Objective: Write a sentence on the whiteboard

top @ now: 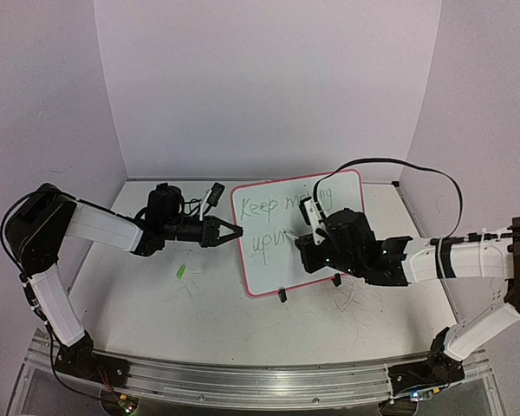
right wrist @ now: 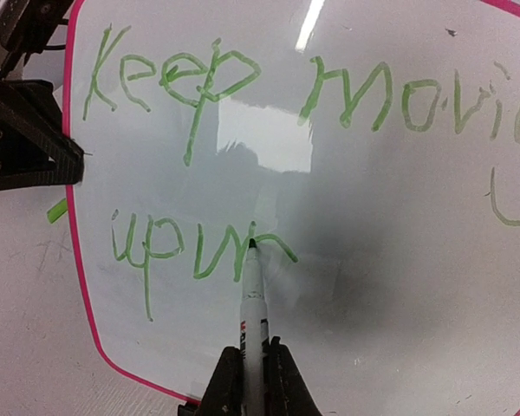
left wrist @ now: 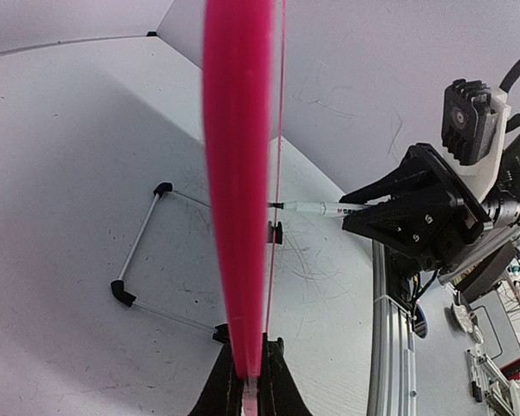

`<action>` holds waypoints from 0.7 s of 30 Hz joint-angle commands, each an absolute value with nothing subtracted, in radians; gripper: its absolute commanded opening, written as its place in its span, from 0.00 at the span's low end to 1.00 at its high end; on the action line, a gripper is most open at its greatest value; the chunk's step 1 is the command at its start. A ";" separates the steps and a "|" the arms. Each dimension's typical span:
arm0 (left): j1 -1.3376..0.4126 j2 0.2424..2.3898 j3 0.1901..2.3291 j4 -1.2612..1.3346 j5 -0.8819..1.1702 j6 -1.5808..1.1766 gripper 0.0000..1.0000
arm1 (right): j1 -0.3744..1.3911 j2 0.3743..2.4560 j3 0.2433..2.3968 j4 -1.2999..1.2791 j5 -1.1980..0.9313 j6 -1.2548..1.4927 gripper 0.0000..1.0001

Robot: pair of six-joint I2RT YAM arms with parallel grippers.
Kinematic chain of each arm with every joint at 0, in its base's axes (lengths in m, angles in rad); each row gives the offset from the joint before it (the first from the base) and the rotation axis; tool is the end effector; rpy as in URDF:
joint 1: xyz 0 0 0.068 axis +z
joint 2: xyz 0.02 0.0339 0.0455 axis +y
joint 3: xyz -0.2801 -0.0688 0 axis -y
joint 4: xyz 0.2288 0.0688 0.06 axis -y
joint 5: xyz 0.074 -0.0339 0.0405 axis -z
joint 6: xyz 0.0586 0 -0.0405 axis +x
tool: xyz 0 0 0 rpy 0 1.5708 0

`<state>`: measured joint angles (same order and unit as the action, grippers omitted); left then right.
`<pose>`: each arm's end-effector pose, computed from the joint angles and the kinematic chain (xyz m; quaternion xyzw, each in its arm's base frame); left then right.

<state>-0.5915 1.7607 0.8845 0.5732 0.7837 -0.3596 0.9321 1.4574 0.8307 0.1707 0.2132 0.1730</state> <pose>0.2888 -0.2438 0.2167 0.3108 0.7135 -0.5242 0.3458 0.2047 0.2549 0.2484 -0.2604 0.8046 0.1992 0.4951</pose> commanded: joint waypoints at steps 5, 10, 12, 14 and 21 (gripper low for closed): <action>-0.589 1.740 0.914 0.534 0.746 -0.293 0.00 | 0.932 1.446 0.806 0.149 0.187 0.204 0.00; -0.588 1.740 0.914 0.531 0.746 -0.293 0.00 | 0.932 1.434 0.784 0.138 0.207 0.223 0.00; -0.588 1.740 0.914 0.531 0.746 -0.293 0.00 | 0.933 1.432 0.779 0.135 0.221 0.230 0.00; -0.589 1.740 0.915 0.530 0.746 -0.293 0.00 | 0.932 1.429 0.776 0.133 0.242 0.235 0.00; -0.589 1.742 0.919 0.527 0.746 -0.294 0.00 | 0.929 1.427 0.796 0.144 0.319 0.248 0.00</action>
